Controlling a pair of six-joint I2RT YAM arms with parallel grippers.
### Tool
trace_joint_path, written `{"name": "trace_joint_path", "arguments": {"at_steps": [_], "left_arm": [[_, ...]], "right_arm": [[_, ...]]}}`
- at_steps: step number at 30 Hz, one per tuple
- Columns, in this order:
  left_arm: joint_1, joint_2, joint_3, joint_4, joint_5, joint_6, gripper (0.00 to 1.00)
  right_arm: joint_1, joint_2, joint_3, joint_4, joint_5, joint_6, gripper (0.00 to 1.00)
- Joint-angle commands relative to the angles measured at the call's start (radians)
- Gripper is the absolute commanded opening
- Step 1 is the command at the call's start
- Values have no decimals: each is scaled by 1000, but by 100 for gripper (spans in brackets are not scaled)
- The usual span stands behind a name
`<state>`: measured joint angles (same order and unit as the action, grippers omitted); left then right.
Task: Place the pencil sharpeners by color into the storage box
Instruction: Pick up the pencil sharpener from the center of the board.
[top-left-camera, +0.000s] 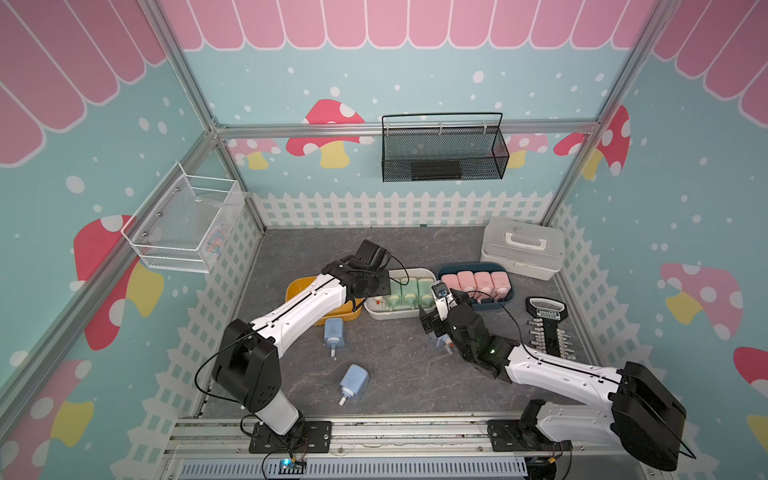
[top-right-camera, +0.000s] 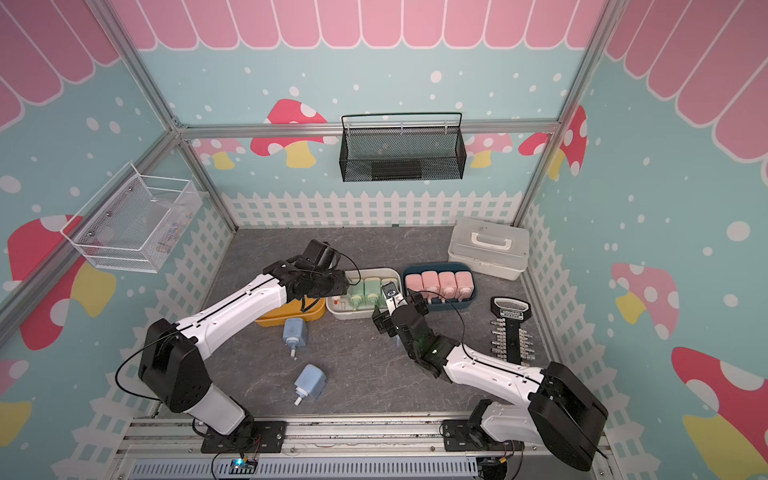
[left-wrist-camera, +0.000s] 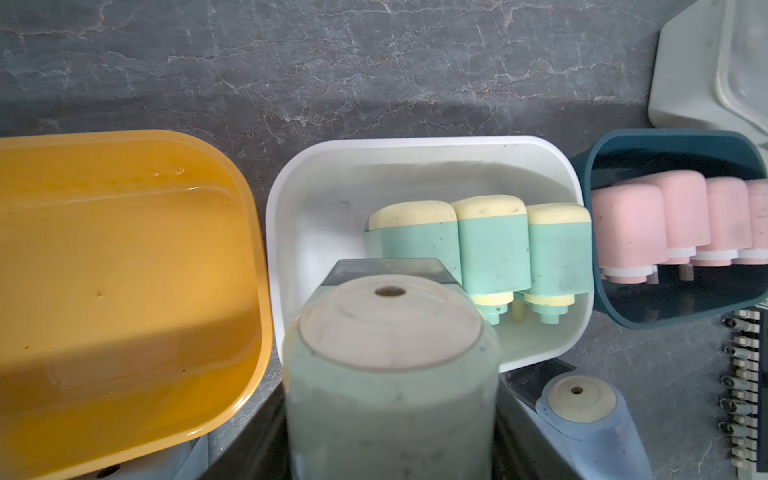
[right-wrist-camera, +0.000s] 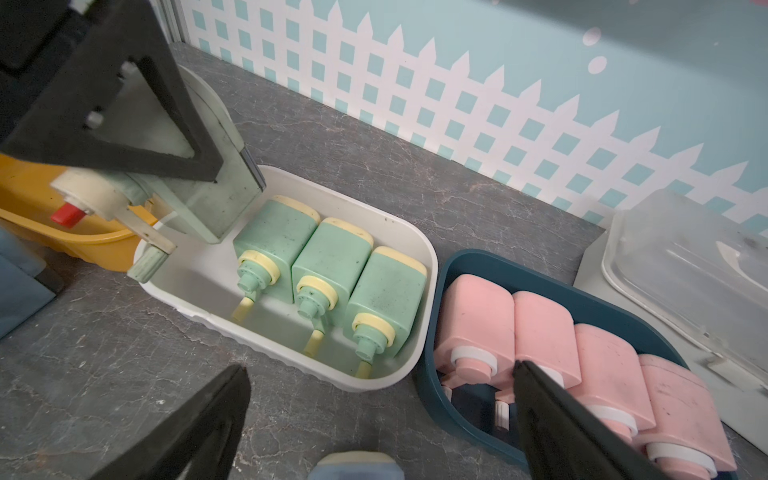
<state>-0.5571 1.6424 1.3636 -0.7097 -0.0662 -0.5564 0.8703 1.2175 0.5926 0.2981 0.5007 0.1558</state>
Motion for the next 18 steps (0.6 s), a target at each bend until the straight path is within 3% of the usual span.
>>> {"name": "trace_joint_path", "arguments": {"at_steps": [1, 11, 18], "left_arm": [[4, 38, 71, -44, 26, 45, 0], [4, 177, 205, -144, -32, 33, 0], [4, 149, 233, -167, -20, 44, 0]], "right_arm": [[-3, -16, 1, -21, 0, 7, 99], [-4, -25, 47, -122, -39, -35, 99], [-2, -55, 42, -154, -28, -59, 99]]}}
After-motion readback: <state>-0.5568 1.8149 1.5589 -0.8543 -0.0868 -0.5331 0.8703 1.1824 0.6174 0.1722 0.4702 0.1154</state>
